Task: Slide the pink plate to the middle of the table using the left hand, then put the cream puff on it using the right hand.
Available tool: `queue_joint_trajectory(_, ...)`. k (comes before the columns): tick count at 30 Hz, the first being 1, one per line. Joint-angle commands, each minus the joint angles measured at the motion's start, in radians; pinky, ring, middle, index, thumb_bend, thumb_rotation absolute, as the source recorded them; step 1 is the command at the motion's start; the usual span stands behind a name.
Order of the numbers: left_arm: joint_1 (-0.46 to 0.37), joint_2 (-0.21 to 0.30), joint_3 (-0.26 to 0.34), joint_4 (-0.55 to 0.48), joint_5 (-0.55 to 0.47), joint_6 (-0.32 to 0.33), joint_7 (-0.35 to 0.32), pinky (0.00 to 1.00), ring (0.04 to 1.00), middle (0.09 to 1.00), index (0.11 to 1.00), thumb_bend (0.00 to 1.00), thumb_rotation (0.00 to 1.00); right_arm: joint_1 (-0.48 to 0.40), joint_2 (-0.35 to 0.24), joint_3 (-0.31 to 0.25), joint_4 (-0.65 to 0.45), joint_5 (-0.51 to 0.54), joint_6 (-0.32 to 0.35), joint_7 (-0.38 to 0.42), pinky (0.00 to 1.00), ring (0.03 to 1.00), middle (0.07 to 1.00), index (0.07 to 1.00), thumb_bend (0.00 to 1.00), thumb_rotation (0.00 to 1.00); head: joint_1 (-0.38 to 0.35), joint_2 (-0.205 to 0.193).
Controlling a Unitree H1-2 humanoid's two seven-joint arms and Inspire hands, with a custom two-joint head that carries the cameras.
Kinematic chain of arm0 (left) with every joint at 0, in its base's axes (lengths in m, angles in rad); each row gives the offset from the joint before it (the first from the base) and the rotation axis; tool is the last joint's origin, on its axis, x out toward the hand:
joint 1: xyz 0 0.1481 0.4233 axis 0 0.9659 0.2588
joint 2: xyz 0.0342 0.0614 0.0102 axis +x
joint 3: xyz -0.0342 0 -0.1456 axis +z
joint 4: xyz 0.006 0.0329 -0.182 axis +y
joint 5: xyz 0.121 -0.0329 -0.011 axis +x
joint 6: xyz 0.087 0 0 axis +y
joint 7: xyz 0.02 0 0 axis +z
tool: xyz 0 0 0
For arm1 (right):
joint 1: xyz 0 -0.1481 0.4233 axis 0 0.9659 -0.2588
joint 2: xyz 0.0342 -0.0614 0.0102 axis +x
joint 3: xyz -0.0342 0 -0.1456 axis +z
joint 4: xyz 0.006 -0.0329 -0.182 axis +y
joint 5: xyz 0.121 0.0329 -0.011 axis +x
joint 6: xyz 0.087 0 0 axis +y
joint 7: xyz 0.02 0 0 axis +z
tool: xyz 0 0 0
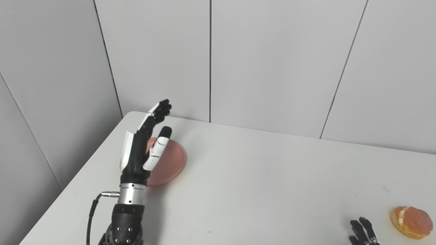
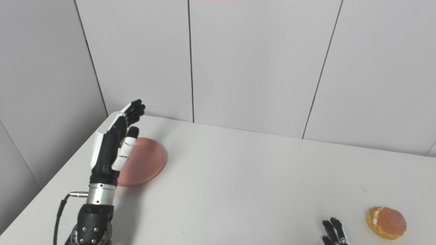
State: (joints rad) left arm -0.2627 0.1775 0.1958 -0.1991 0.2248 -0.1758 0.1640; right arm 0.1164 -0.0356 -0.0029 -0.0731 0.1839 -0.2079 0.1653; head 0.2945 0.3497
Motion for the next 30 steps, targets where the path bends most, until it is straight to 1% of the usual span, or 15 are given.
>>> queue_joint_trajectory(1, -0.04, 0.034, 0.024, 0.017, 0.018, -0.014, 0.026, 0.83, 0.834, 0.844, 0.823, 0.72, 0.95, -0.001, 0.006, 0.014, 0.094, -0.01, 0.035, 0.0, 1.0, 0.985, 0.909, 0.948, 0.85, 1.0, 0.001, 0.001)
queue_joint_trajectory(6, -0.107, 0.13, 0.076, 0.154, 0.059, -0.043, 0.061, 0.79, 0.817, 0.831, 0.807, 0.71, 0.94, -0.005, 0.003, 0.017, 0.101, -0.006, 0.035, 0.0, 1.0, 0.972, 0.895, 0.954, 0.84, 1.0, 0.002, 0.003)
queue_joint_trajectory(8, -0.137, 0.166, 0.091, 0.237, 0.051, -0.062, 0.074, 0.8, 0.828, 0.828, 0.806, 0.72, 0.9, -0.004, 0.002, 0.017, 0.1, -0.01, 0.037, -0.003, 1.0, 0.968, 0.889, 0.954, 0.85, 1.0, 0.014, 0.006)
queue_joint_trajectory(9, -0.15, 0.184, 0.096, 0.281, 0.048, -0.076, 0.079, 0.81, 0.83, 0.824, 0.802, 0.7, 0.89, -0.004, 0.001, 0.017, 0.1, -0.009, 0.038, -0.003, 1.0, 0.969, 0.886, 0.953, 0.85, 1.0, 0.018, 0.006)
queue_joint_trajectory(11, -0.166, 0.203, 0.1, 0.336, 0.044, -0.085, 0.089, 0.82, 0.828, 0.821, 0.798, 0.69, 0.88, -0.004, -0.002, 0.017, 0.1, -0.004, 0.041, -0.001, 1.0, 0.971, 0.885, 0.955, 0.85, 1.0, 0.021, 0.008)
queue_joint_trajectory(12, -0.174, 0.21, 0.105, 0.36, 0.04, -0.069, 0.095, 0.82, 0.826, 0.816, 0.787, 0.68, 0.87, -0.004, -0.003, 0.017, 0.099, -0.002, 0.043, 0.001, 1.0, 0.971, 0.887, 0.955, 0.84, 1.0, 0.021, 0.008)
queue_joint_trajectory(13, -0.185, 0.222, 0.11, 0.4, 0.027, -0.063, 0.096, 0.83, 0.833, 0.819, 0.779, 0.69, 0.87, -0.004, -0.005, 0.018, 0.1, -0.002, 0.042, 0.003, 1.0, 0.974, 0.89, 0.956, 0.84, 1.0, 0.018, 0.009)
queue_joint_trajectory(15, -0.202, 0.242, 0.116, 0.467, 0.006, -0.062, 0.094, 0.86, 0.858, 0.841, 0.79, 0.67, 0.86, -0.003, -0.006, 0.018, 0.101, 0.0, 0.041, 0.004, 1.0, 0.982, 0.892, 0.958, 0.84, 1.0, 0.016, 0.011)
queue_joint_trajectory(16, -0.209, 0.25, 0.117, 0.492, -0.002, -0.065, 0.092, 0.87, 0.87, 0.857, 0.804, 0.65, 0.88, -0.003, -0.006, 0.018, 0.101, 0.001, 0.041, 0.004, 1.0, 0.985, 0.893, 0.956, 0.84, 1.0, 0.016, 0.011)
queue_joint_trajectory(17, -0.216, 0.256, 0.121, 0.516, -0.013, -0.06, 0.092, 0.87, 0.873, 0.862, 0.809, 0.65, 0.88, -0.003, -0.006, 0.018, 0.101, 0.001, 0.042, 0.003, 1.0, 0.985, 0.893, 0.955, 0.84, 1.0, 0.016, 0.011)
queue_joint_trajectory(19, -0.234, 0.257, 0.138, 0.562, -0.058, -0.032, 0.089, 0.83, 0.864, 0.875, 0.815, 0.7, 0.88, -0.003, -0.008, 0.019, 0.102, -0.002, 0.04, 0.003, 1.0, 0.982, 0.892, 0.954, 0.84, 1.0, 0.015, 0.014)
queue_joint_trajectory(21, -0.248, 0.258, 0.15, 0.602, -0.088, -0.008, 0.092, 0.83, 0.86, 0.876, 0.803, 0.71, 0.89, 0.0, -0.008, 0.019, 0.097, -0.006, 0.041, -0.001, 1.0, 0.977, 0.888, 0.954, 0.84, 1.0, 0.014, 0.017)
queue_joint_trajectory(23, -0.26, 0.263, 0.158, 0.641, -0.112, -0.002, 0.089, 0.84, 0.858, 0.869, 0.797, 0.7, 0.89, 0.001, -0.008, 0.02, 0.093, -0.008, 0.044, -0.003, 1.0, 0.973, 0.885, 0.956, 0.84, 1.0, 0.013, 0.018)
queue_joint_trajectory(26, -0.274, 0.266, 0.167, 0.679, -0.172, 0.005, 0.063, 0.88, 0.867, 0.858, 0.808, 0.69, 0.88, 0.002, -0.007, 0.02, 0.091, -0.006, 0.047, -0.003, 1.0, 0.972, 0.885, 0.959, 0.84, 1.0, 0.01, 0.02)
queue_joint_trajectory(30, -0.285, 0.263, 0.17, 0.726, -0.232, 0.022, 0.044, 0.84, 0.85, 0.841, 0.802, 0.68, 0.9, 0.004, -0.007, 0.023, 0.089, -0.008, 0.048, -0.003, 1.0, 0.966, 0.884, 0.959, 0.84, 1.0, 0.004, 0.021)
